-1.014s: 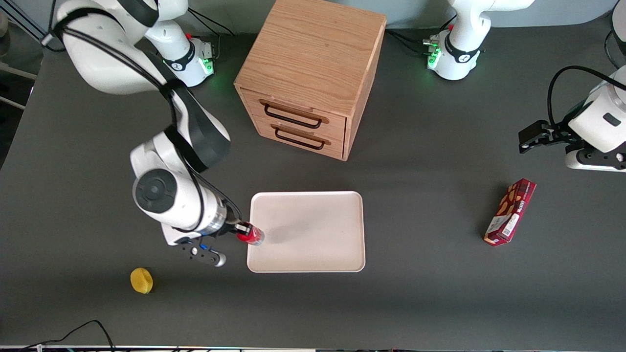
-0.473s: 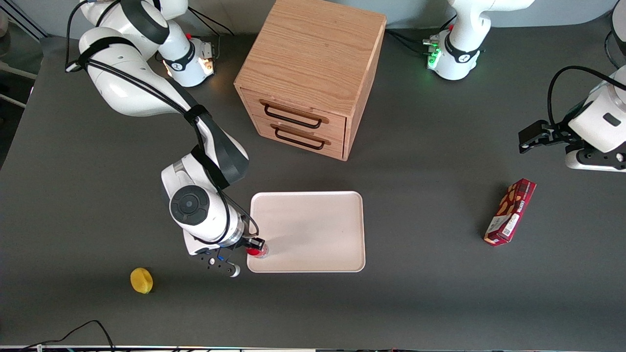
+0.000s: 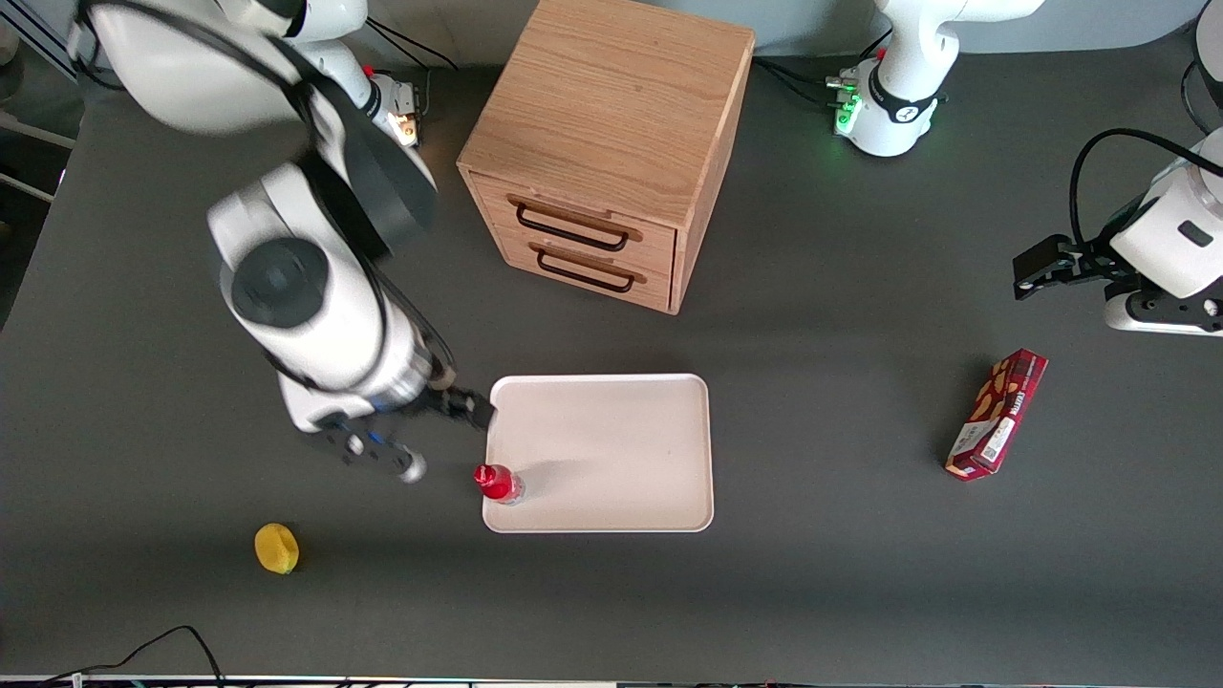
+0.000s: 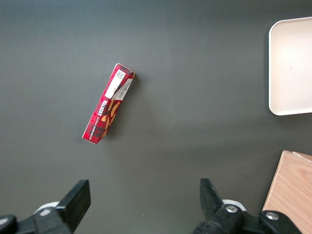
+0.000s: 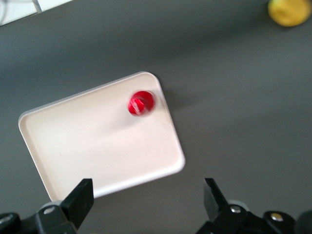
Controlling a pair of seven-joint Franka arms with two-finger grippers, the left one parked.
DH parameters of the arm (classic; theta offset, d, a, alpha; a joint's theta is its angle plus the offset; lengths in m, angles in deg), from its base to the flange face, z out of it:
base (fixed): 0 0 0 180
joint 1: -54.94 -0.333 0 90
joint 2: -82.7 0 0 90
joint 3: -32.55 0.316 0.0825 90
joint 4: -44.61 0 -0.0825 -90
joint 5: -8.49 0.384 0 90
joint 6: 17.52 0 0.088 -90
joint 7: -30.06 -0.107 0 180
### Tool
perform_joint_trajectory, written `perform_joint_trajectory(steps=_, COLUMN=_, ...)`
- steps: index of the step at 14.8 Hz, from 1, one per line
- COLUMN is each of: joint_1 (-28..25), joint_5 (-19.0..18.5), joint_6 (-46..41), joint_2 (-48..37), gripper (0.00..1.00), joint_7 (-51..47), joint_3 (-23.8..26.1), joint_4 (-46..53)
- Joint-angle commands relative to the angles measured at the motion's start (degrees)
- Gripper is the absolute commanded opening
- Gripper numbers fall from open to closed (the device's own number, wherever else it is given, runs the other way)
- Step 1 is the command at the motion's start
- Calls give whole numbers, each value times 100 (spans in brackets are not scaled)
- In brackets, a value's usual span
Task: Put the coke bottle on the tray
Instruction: 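Set the bottle upright on the tray and open the right gripper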
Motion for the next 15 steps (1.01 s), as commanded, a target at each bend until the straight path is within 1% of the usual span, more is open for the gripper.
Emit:
perform_joint_trajectory(steps=1, joint_1=659, joint_5=880, joint_6=-751, joint_2=-1756, gripper=100, joint_7=922, joint_3=-108, joint_4=-1115)
perform_joint_trajectory(steps=2, joint_1=678, joint_5=1137, joint_6=-902, joint_2=-2291, gripper=100, joint_7=1300, joint_3=-544, joint_4=-1465)
perform_joint_trajectory(steps=3, joint_1=661, joint_5=1470, joint_6=-894, joint_2=-2871, gripper=100, joint_7=1747, joint_3=-1027, joint_4=-2008)
perform_joint_trajectory(steps=4, joint_1=669, joint_5=1883, joint_6=-816, joint_2=-3416, gripper=100, joint_7=2213, joint_3=-1484, joint_4=-2571)
perform_joint_trajectory(steps=5, joint_1=660, joint_5=2217, joint_6=-659, joint_2=-3900, gripper=100, joint_7=2644, joint_3=-1958, joint_4=-3151)
perform_joint_trajectory(steps=6, joint_1=643, joint_5=2351, joint_6=-448, joint_2=-4392, gripper=100, joint_7=3083, joint_3=-2294, joint_4=-3792)
perform_joint_trajectory(steps=8, joint_1=634, joint_5=2414, joint_6=70, joint_2=-5150, gripper=100, joint_7=3508, joint_3=-2638, joint_4=-4988)
perform_joint_trajectory(steps=10, joint_1=634, joint_5=2502, joint_6=693, joint_2=-5757, gripper=100, joint_7=3762, joint_3=-2815, joint_4=-6043)
perform_joint_trajectory(steps=11, joint_1=634, joint_5=2563, joint_6=923, joint_2=-6003, gripper=100, joint_7=3956, joint_3=-2859, joint_4=-6414)
perform_joint_trajectory(steps=13, joint_1=625, joint_5=2590, joint_6=873, joint_2=-6006, gripper=100, joint_7=3915, joint_3=-2869, joint_4=-6374)
perform_joint_trajectory(steps=15, joint_1=625, joint_5=2616, joint_6=610, joint_2=-5752, gripper=100, joint_7=3582, joint_3=-2869, joint_4=-5980)
